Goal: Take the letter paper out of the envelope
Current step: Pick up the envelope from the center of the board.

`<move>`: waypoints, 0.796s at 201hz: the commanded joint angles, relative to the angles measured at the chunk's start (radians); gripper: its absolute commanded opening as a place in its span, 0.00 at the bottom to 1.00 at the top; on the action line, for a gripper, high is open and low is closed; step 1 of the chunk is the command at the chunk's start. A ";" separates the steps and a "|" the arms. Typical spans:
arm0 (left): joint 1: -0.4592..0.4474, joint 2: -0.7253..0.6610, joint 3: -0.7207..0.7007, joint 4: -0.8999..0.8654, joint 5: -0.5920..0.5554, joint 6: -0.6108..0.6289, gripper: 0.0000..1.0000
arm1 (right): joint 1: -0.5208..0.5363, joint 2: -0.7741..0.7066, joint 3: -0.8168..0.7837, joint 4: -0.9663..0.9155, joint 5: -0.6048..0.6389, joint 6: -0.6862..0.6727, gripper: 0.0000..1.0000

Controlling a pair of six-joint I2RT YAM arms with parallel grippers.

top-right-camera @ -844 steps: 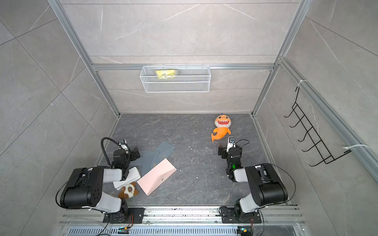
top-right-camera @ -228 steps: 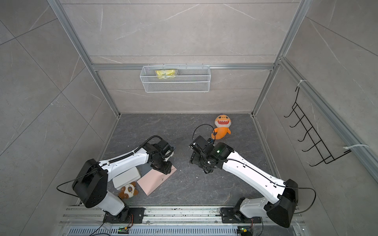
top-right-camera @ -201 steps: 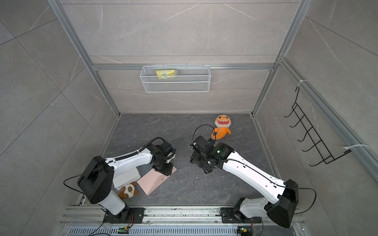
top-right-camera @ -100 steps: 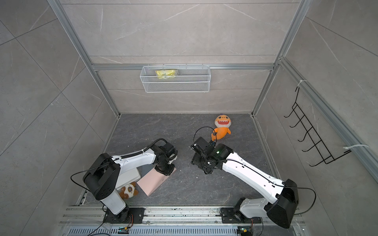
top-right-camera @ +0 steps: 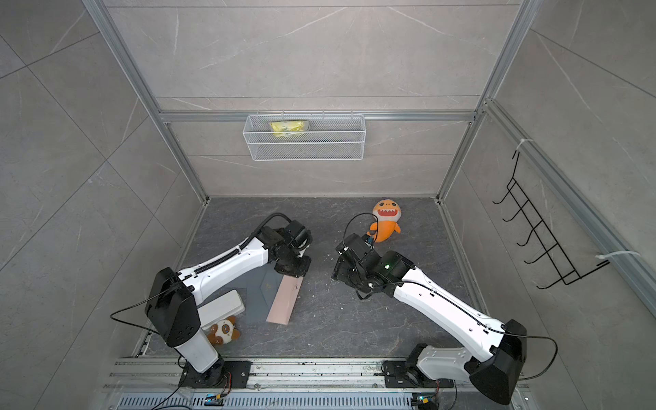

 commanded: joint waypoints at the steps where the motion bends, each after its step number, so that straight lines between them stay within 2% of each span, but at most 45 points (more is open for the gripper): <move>1: 0.012 0.029 0.231 -0.174 -0.095 -0.144 0.00 | -0.004 -0.075 0.023 0.162 0.061 -0.235 0.73; 30: 0.067 0.122 0.604 -0.282 -0.106 -0.278 0.00 | -0.005 -0.205 -0.101 0.448 0.036 -0.497 0.78; 49: 0.119 0.186 0.835 -0.311 -0.065 -0.380 0.00 | -0.004 -0.318 -0.287 0.751 -0.028 -0.669 0.83; 63: 0.153 0.205 0.932 -0.293 -0.032 -0.460 0.00 | -0.004 -0.380 -0.429 0.967 -0.025 -0.751 0.86; 78: 0.196 0.187 0.928 -0.231 0.037 -0.556 0.00 | -0.004 -0.400 -0.505 1.131 -0.011 -0.832 0.88; 98: 0.240 0.153 0.880 -0.158 0.114 -0.652 0.00 | -0.003 -0.348 -0.468 1.126 -0.066 -0.900 0.89; 160: 0.289 0.062 0.731 0.003 0.217 -0.796 0.00 | -0.002 -0.152 -0.499 1.402 -0.056 -0.861 0.88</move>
